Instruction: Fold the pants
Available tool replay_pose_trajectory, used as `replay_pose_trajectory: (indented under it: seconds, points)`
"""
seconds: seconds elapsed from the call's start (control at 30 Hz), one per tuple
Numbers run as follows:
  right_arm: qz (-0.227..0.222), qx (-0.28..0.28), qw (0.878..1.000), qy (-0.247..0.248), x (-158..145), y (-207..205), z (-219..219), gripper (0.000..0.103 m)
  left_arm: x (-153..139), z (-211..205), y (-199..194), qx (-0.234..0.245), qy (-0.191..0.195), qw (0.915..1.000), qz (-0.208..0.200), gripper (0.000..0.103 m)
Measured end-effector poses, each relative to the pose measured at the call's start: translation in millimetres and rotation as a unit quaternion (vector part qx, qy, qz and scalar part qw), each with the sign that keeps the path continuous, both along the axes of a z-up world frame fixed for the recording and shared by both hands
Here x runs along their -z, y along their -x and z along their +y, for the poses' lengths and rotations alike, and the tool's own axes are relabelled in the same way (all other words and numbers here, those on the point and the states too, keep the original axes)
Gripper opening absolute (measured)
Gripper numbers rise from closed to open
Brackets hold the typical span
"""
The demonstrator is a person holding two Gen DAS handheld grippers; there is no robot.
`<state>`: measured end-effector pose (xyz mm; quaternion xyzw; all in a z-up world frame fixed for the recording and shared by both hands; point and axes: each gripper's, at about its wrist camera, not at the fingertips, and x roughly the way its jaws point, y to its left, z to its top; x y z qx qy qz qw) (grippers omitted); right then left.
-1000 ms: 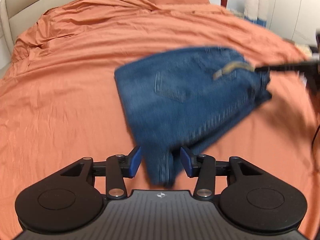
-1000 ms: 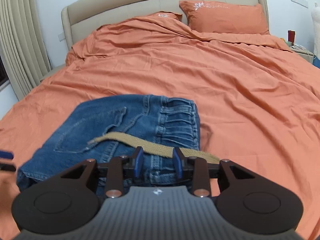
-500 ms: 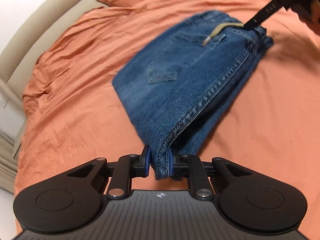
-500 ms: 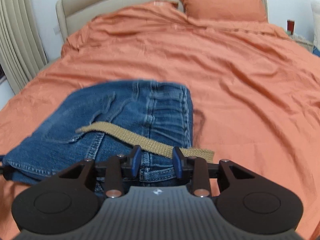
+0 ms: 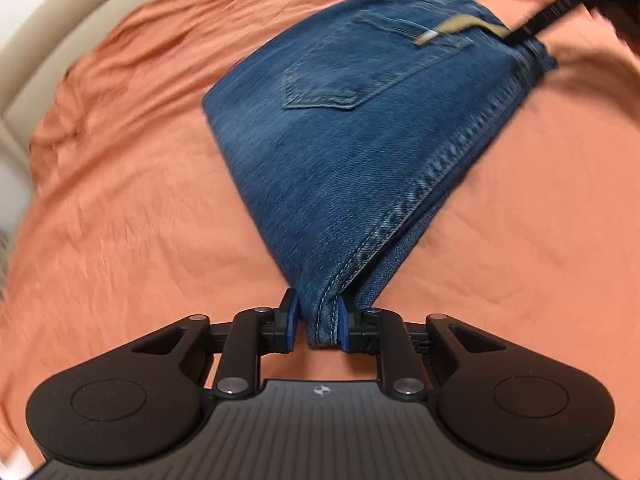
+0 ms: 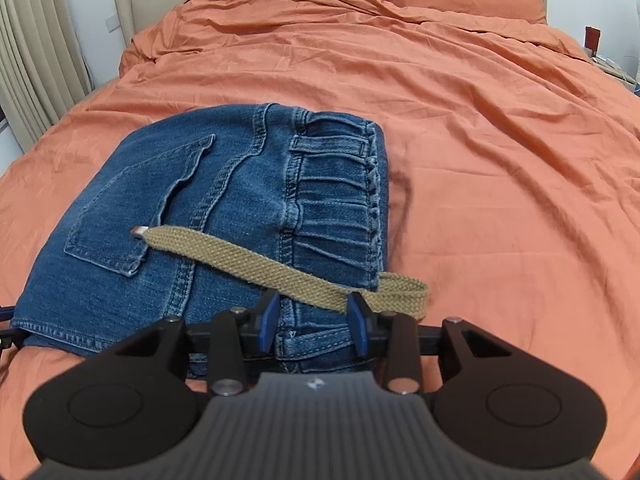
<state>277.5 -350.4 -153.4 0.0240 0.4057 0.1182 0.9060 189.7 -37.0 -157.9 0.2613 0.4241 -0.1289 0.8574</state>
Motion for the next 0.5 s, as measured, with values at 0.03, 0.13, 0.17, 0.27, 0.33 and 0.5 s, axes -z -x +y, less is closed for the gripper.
replay_pose_trajectory:
  seconds: [0.03, 0.13, 0.17, 0.27, 0.33, 0.5]
  points:
    - [-0.002, 0.003, 1.000, -0.001, -0.6, 1.1, -0.1, 0.033, -3.0, 1.5, -0.1, -0.004, 0.007, 1.0000, 0.002, 0.026]
    - [-0.012, 0.012, 1.000, -0.010, -6.3, 5.5, -2.1, 0.036, -14.8, 3.1, 6.9, -0.007, 0.009, 0.9999, 0.001, 0.033]
    - [-0.014, 0.018, 1.000, -0.019, -9.9, 7.6, -5.3, 0.039, -19.1, 4.9, 9.1, -0.007, 0.013, 0.9999, -0.002, 0.034]
    - [-0.015, 0.033, 0.997, -0.071, -20.9, 17.9, -19.9, 0.064, -37.7, 13.3, 14.1, -0.022, 0.047, 0.9986, -0.012, 0.039]
    - [-0.020, 0.041, 0.994, -0.095, -28.1, 25.8, -30.1, 0.066, -51.6, 22.2, 14.0, -0.036, 0.088, 0.9954, -0.014, 0.045]
    - [-0.004, 0.077, 0.978, -0.191, -29.9, 32.1, -62.5, 0.068, -75.2, 41.5, -15.9, -0.082, 0.180, 0.9802, -0.003, 0.062]
